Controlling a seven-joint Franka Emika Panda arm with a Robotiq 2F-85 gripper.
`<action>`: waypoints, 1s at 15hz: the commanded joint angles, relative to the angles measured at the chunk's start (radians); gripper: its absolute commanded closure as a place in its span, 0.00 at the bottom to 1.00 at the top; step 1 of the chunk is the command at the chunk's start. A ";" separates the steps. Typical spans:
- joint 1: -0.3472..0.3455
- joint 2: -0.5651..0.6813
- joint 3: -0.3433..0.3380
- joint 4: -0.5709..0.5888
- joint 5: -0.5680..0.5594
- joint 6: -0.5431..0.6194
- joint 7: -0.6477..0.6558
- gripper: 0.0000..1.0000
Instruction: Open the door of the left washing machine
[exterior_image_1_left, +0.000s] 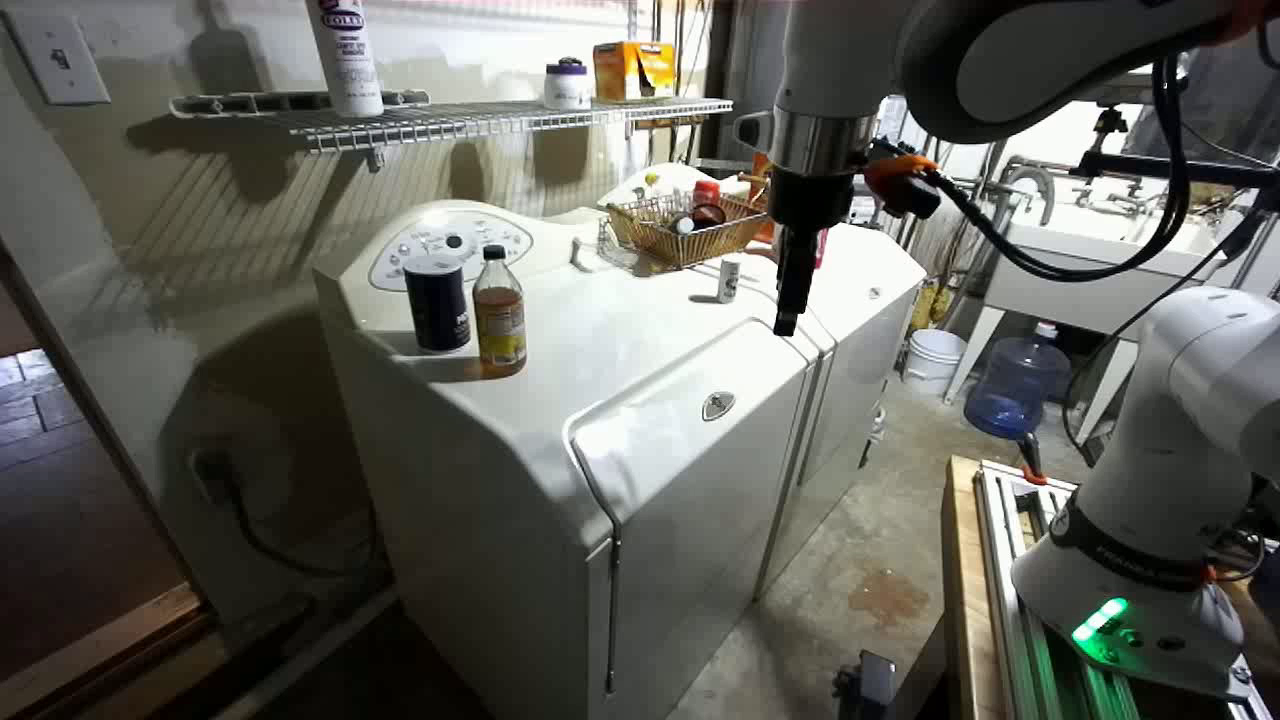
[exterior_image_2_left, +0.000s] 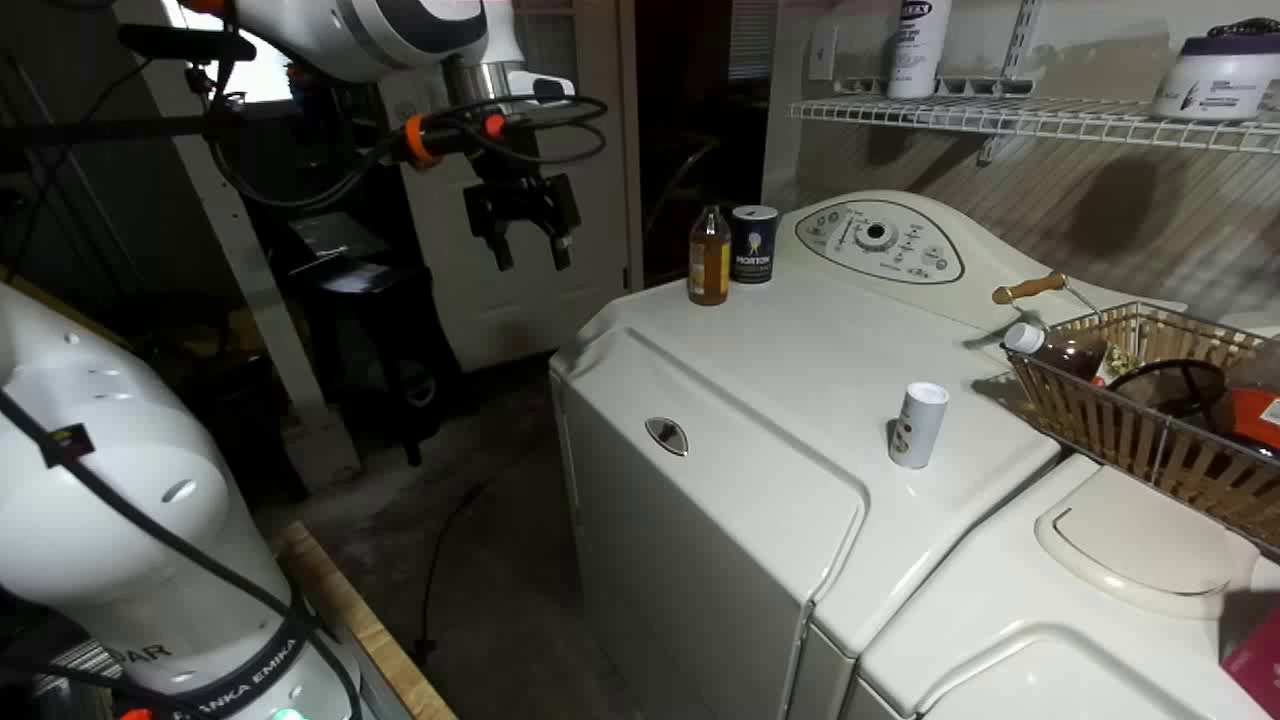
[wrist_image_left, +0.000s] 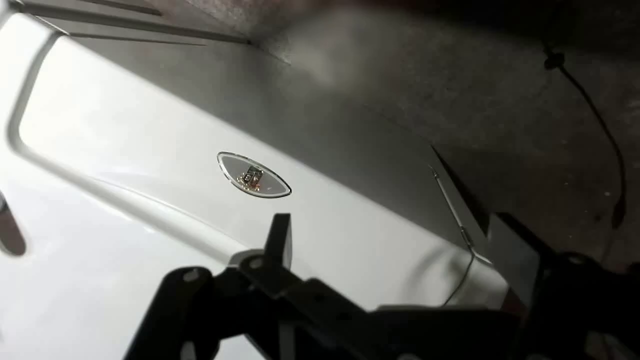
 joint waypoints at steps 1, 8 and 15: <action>0.019 0.002 -0.016 0.002 -0.007 -0.003 0.007 0.00; 0.019 0.041 -0.045 0.023 -0.016 0.012 -0.078 0.00; 0.004 0.246 -0.230 0.097 -0.060 0.212 -0.585 0.00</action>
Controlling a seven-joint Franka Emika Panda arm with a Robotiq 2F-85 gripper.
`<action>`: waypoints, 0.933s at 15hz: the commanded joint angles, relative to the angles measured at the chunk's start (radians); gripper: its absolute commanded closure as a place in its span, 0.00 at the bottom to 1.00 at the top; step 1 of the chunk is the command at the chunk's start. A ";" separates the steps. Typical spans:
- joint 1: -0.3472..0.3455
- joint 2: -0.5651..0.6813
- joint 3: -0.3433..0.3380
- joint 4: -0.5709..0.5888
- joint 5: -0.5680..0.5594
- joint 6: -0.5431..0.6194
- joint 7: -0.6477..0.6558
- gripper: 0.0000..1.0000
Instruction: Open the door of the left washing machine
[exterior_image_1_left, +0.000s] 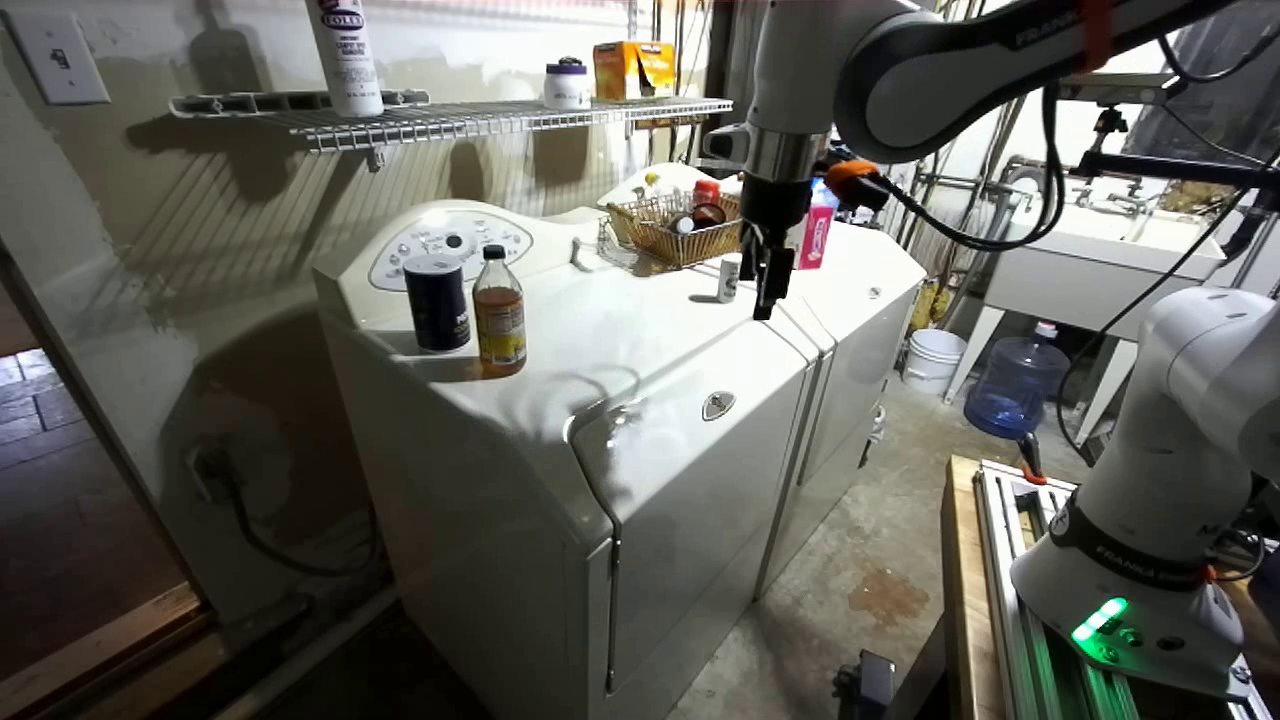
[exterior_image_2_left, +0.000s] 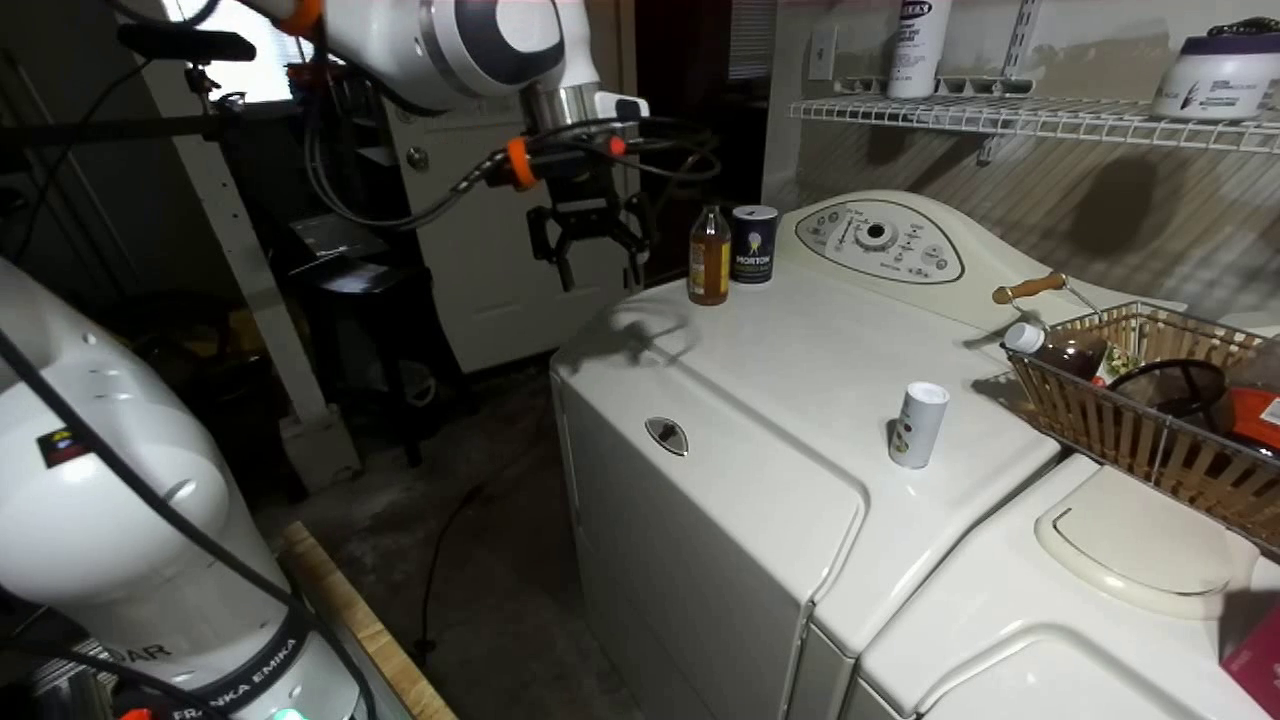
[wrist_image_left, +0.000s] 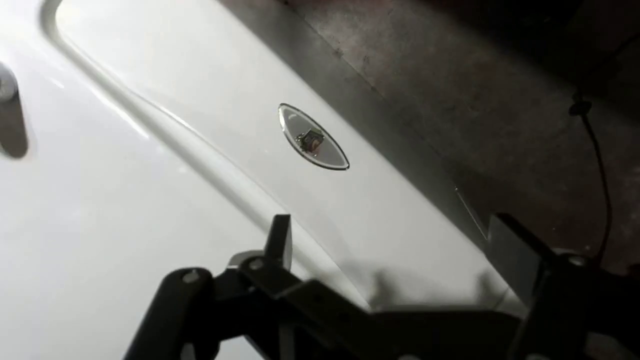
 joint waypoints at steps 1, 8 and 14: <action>0.008 0.158 -0.087 0.076 0.048 0.084 -0.272 0.00; -0.038 0.275 -0.093 0.100 0.165 0.105 -0.533 0.00; -0.042 0.307 -0.088 0.099 0.163 0.174 -0.566 0.00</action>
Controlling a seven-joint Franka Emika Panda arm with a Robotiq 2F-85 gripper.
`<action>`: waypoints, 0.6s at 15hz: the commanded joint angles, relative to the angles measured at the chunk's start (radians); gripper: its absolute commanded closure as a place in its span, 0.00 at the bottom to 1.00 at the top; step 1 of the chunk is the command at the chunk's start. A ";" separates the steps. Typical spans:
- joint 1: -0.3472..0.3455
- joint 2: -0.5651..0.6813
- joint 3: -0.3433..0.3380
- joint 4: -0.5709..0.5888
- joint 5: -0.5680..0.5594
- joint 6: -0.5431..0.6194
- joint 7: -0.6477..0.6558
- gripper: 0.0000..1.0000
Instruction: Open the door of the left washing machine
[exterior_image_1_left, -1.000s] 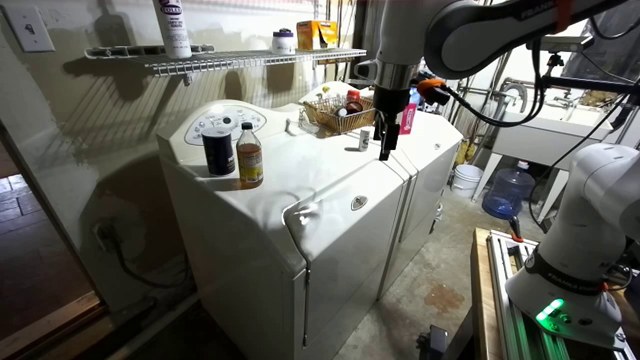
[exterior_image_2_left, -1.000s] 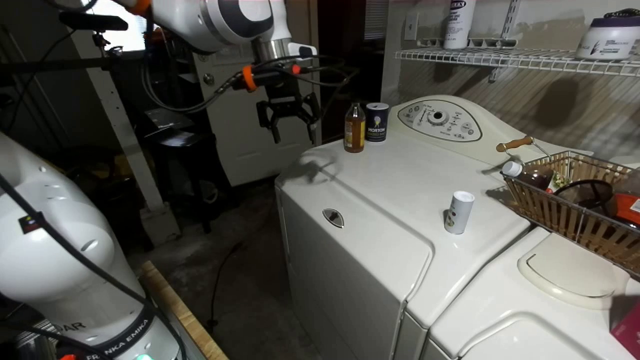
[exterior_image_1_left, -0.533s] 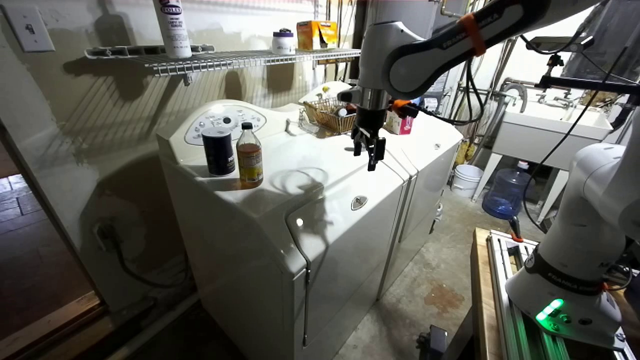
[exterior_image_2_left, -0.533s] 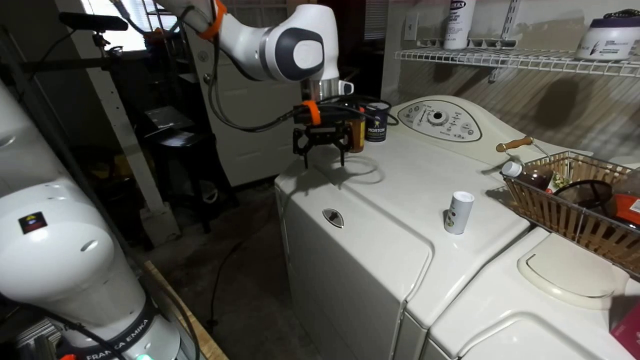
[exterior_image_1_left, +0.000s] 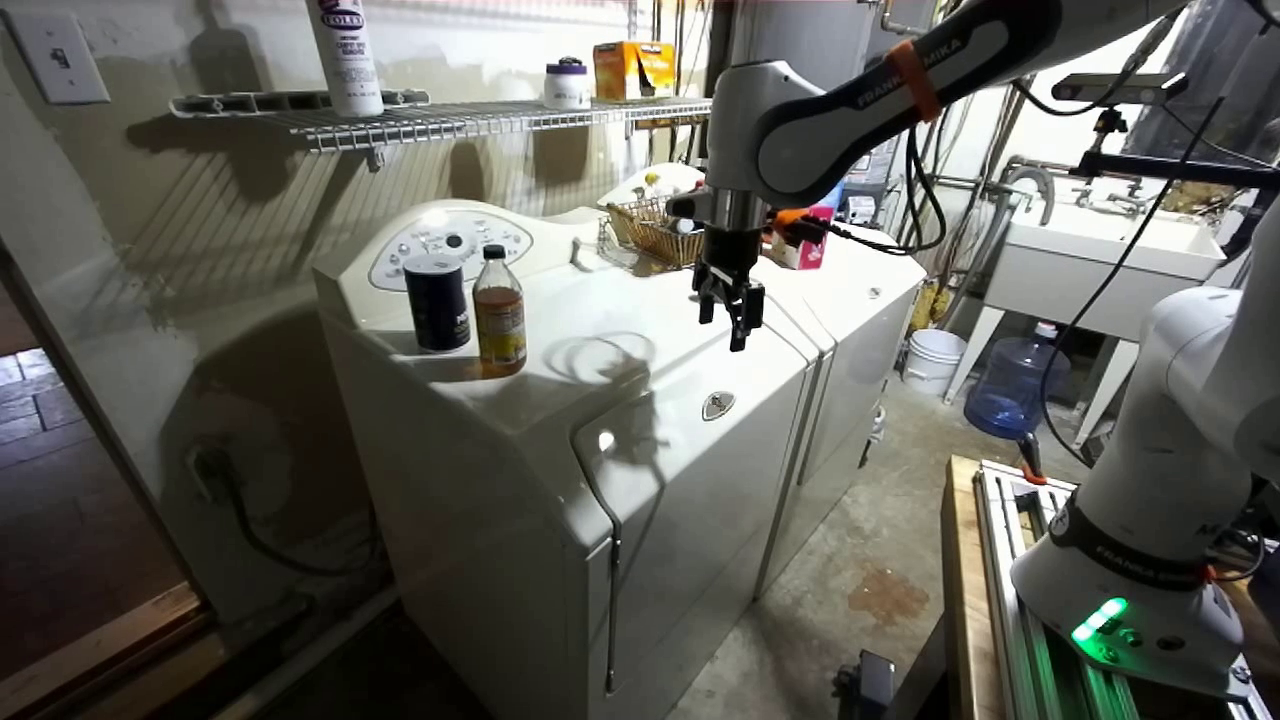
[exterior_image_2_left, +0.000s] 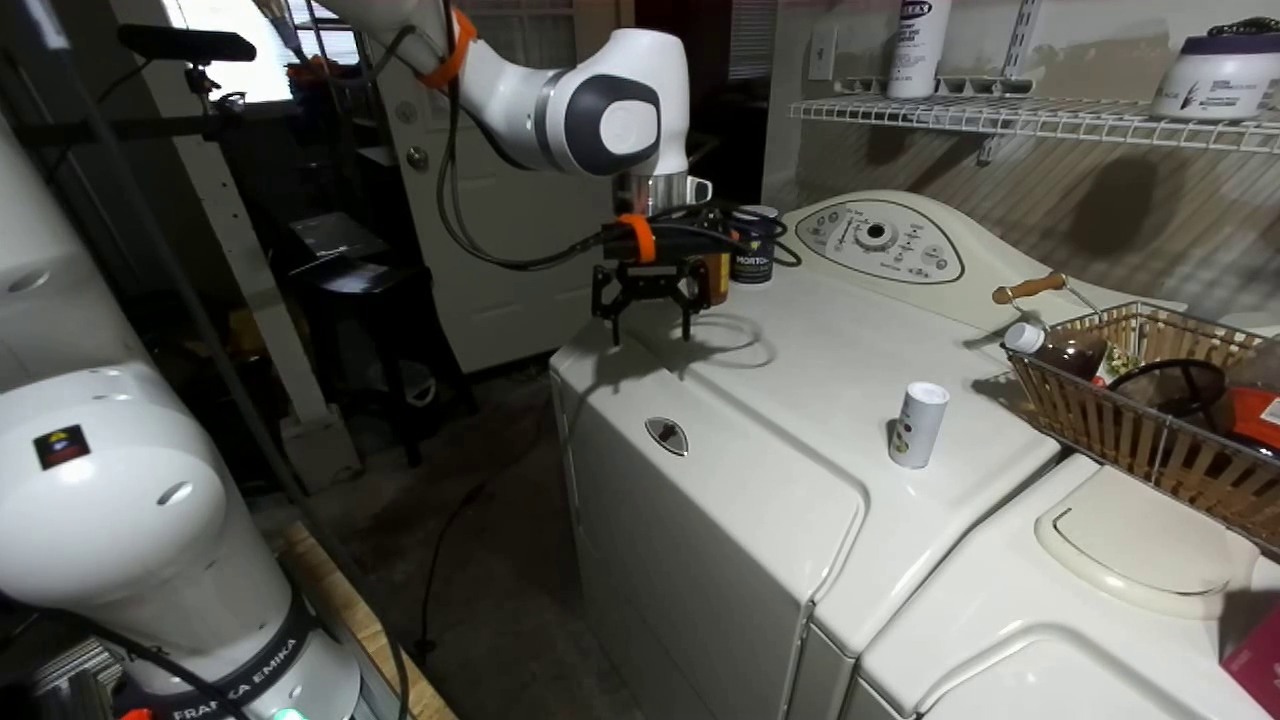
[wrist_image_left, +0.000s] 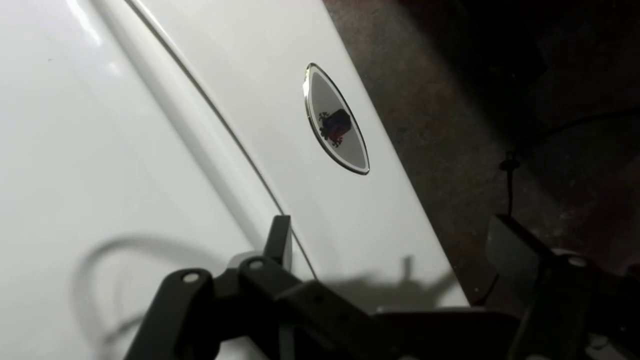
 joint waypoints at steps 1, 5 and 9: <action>-0.027 0.048 0.017 0.000 -0.003 0.088 -0.064 0.00; -0.059 0.118 0.011 0.002 -0.002 0.190 -0.149 0.00; -0.106 0.176 0.015 0.011 0.011 0.178 -0.225 0.00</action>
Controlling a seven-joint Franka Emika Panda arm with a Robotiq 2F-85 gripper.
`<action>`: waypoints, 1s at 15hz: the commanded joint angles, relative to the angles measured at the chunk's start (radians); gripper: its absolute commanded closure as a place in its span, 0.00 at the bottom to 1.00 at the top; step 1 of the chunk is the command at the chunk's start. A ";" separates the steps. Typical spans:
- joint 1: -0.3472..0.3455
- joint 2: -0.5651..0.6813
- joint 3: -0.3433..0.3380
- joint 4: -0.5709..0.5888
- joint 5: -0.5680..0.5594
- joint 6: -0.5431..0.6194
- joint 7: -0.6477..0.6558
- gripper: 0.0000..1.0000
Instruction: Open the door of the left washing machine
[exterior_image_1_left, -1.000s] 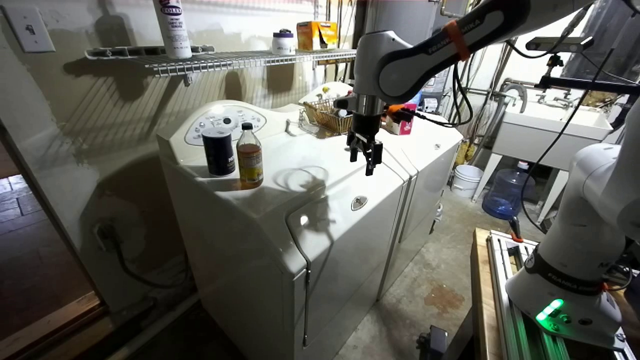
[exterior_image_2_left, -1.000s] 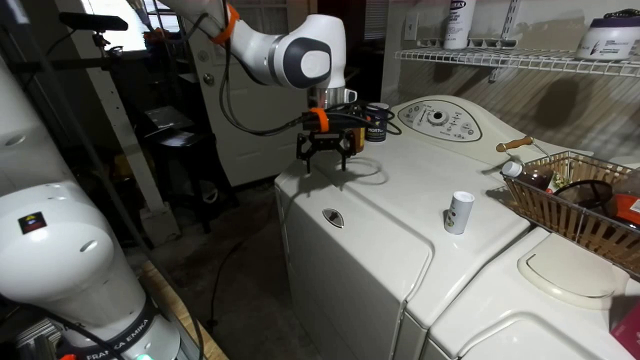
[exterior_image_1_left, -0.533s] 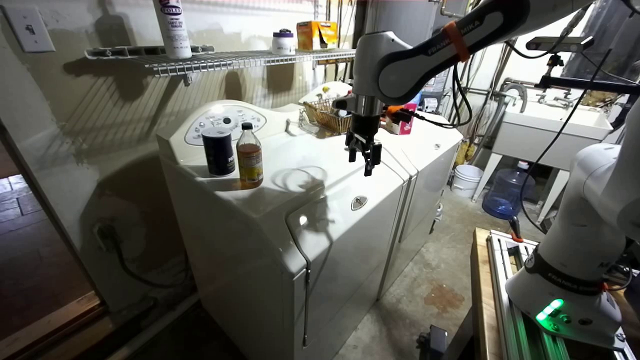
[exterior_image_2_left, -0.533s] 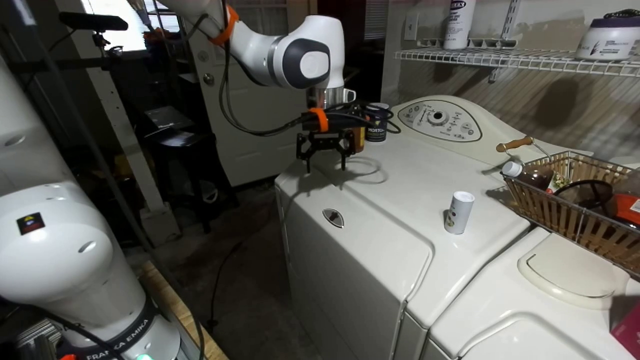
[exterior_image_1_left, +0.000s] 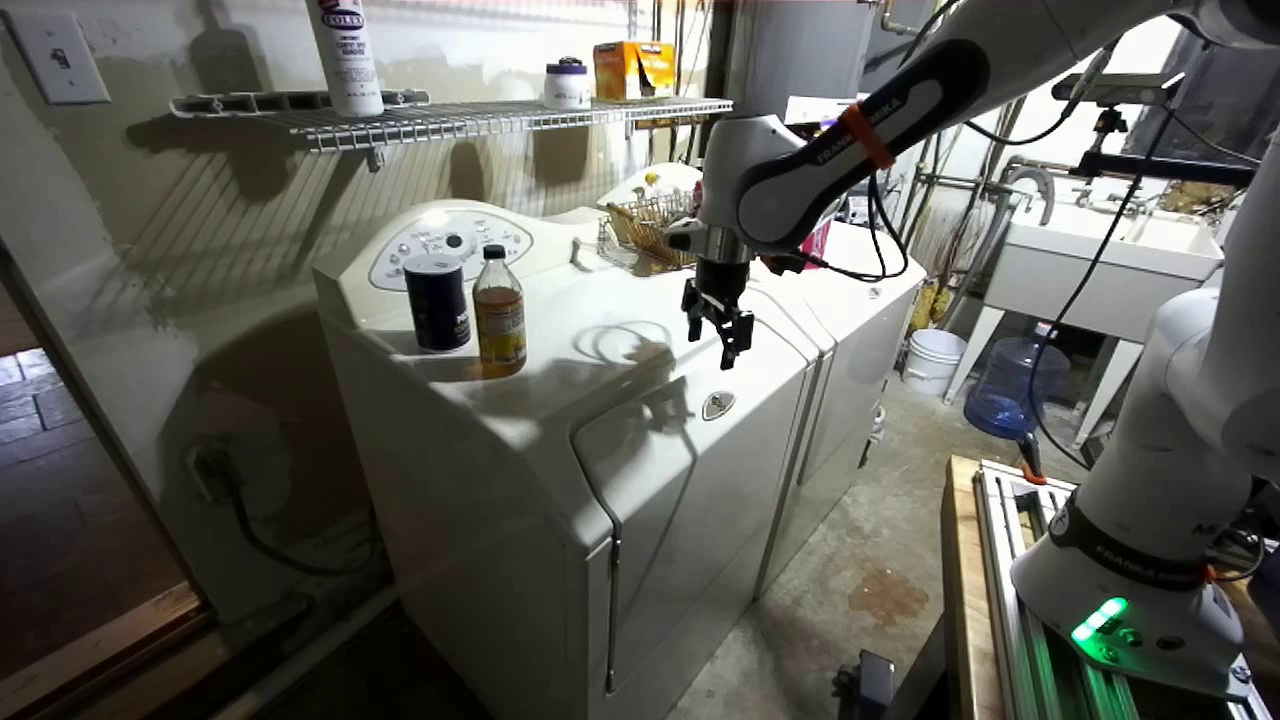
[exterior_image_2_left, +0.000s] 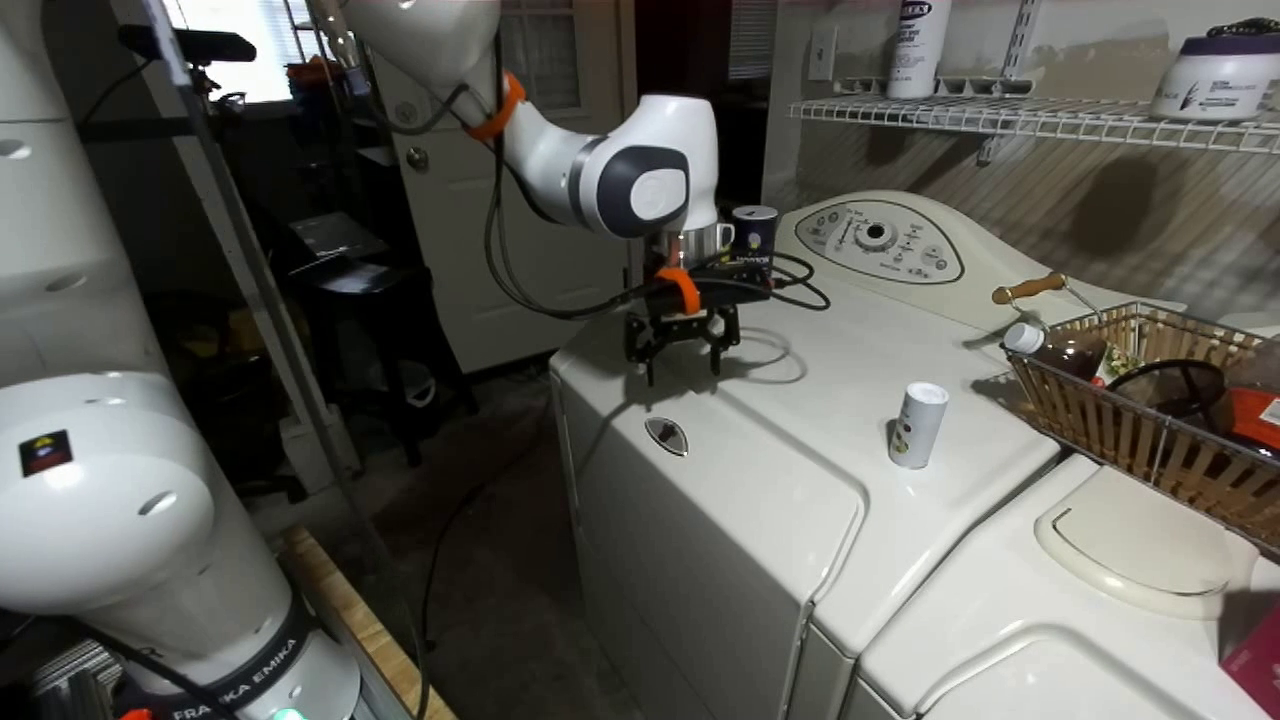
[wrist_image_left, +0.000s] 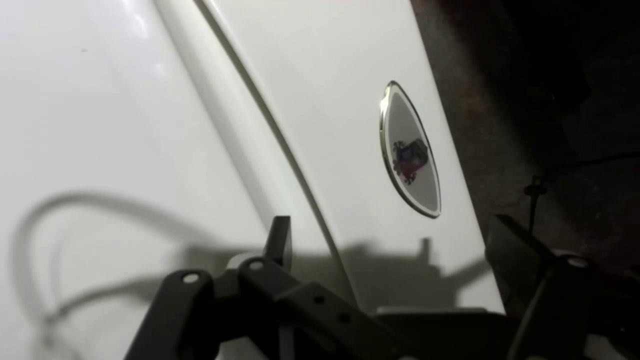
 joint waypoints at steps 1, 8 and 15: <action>-0.050 0.052 0.015 0.016 0.013 0.001 -0.084 0.00; -0.094 0.121 0.020 0.030 0.008 0.060 -0.135 0.00; -0.115 0.163 0.033 0.036 0.003 0.102 -0.154 0.00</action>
